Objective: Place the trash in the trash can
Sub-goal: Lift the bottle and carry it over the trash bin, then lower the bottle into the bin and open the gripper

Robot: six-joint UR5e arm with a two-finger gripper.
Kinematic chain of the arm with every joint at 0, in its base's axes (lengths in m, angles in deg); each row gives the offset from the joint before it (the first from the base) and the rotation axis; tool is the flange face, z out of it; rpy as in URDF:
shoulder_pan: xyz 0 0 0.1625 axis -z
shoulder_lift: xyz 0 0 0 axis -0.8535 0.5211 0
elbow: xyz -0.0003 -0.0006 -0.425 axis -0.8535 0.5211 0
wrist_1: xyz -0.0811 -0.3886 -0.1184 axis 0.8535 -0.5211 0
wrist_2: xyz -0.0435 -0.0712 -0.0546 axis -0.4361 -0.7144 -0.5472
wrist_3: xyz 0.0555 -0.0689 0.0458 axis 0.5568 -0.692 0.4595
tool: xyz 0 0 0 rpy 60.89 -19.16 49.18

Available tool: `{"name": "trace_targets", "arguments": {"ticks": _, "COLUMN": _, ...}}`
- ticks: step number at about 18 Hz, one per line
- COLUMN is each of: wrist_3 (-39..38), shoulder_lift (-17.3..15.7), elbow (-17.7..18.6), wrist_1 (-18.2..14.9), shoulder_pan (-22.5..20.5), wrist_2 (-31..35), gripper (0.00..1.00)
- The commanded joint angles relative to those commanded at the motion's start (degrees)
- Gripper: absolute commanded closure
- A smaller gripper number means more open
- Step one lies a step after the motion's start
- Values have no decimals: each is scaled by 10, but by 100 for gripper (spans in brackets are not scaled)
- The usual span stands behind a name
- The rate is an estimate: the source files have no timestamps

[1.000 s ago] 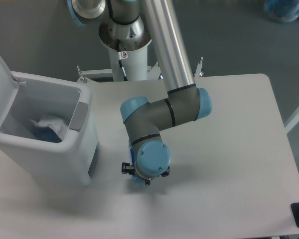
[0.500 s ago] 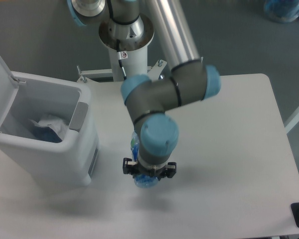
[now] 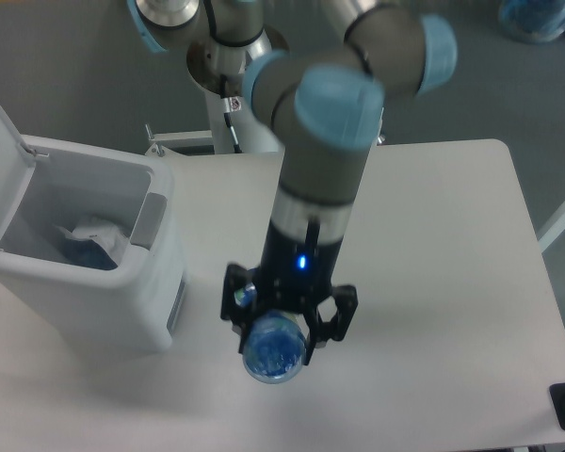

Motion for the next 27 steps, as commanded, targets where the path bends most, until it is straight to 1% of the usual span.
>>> {"name": "trace_targets", "arguments": {"ticks": 2, "wrist_3": 1, "shoulder_lift": -14, "elbow": -1, "wrist_1": 15, "shoulder_pan": 0, "wrist_2": -25, "gripper": 25}}
{"name": "trace_targets", "arguments": {"ticks": 4, "wrist_3": 6, "shoulder_lift": -20, "elbow": -1, "wrist_1": 21, "shoulder_pan": 2, "wrist_2": -47, "gripper": 25}}
{"name": "trace_targets", "arguments": {"ticks": 6, "wrist_3": 6, "shoulder_lift": -36, "elbow": 0, "wrist_1": 33, "shoulder_pan": 5, "wrist_2": -77, "gripper": 25}}
{"name": "trace_targets", "arguments": {"ticks": 7, "wrist_3": 7, "shoulder_lift": -43, "elbow": 1, "wrist_1": 33, "shoulder_pan": 9, "wrist_2": -90, "gripper": 25}}
{"name": "trace_targets", "arguments": {"ticks": 10, "wrist_3": 11, "shoulder_lift": -63, "elbow": 7, "wrist_1": 42, "shoulder_pan": 32, "wrist_2": -122, "gripper": 25}}
{"name": "trace_targets", "arguments": {"ticks": 12, "wrist_3": 15, "shoulder_lift": -68, "elbow": 11, "wrist_1": 42, "shoulder_pan": 53, "wrist_2": -123, "gripper": 25}}
{"name": "trace_targets", "arguments": {"ticks": 13, "wrist_3": 26, "shoulder_lift": -73, "elbow": 24, "wrist_1": 43, "shoulder_pan": 63, "wrist_2": -123, "gripper": 25}}
{"name": "trace_targets", "arguments": {"ticks": 14, "wrist_3": 54, "shoulder_lift": -87, "elbow": 46, "wrist_1": 43, "shoulder_pan": 68, "wrist_2": -123, "gripper": 25}}
{"name": "trace_targets", "arguments": {"ticks": 16, "wrist_3": 106, "shoulder_lift": -105, "elbow": 96, "wrist_1": 42, "shoulder_pan": 81, "wrist_2": -124, "gripper": 25}}
{"name": "trace_targets", "arguments": {"ticks": 19, "wrist_3": 138, "shoulder_lift": -131, "elbow": 154, "wrist_1": 43, "shoulder_pan": 90, "wrist_2": -124, "gripper": 25}}
{"name": "trace_targets", "arguments": {"ticks": 22, "wrist_3": 175, "shoulder_lift": -160, "elbow": 200, "wrist_1": 44, "shoulder_pan": 92, "wrist_2": -124, "gripper": 25}}
{"name": "trace_targets", "arguments": {"ticks": 24, "wrist_3": 197, "shoulder_lift": -168, "elbow": 226, "wrist_1": 44, "shoulder_pan": 104, "wrist_2": -124, "gripper": 25}}
{"name": "trace_targets", "arguments": {"ticks": 26, "wrist_3": 199, "shoulder_lift": -169, "elbow": 236, "wrist_1": 45, "shoulder_pan": 106, "wrist_2": -124, "gripper": 22}}
{"name": "trace_targets", "arguments": {"ticks": 27, "wrist_3": 200, "shoulder_lift": -166, "elbow": 239, "wrist_1": 50, "shoulder_pan": 107, "wrist_2": -124, "gripper": 13}}
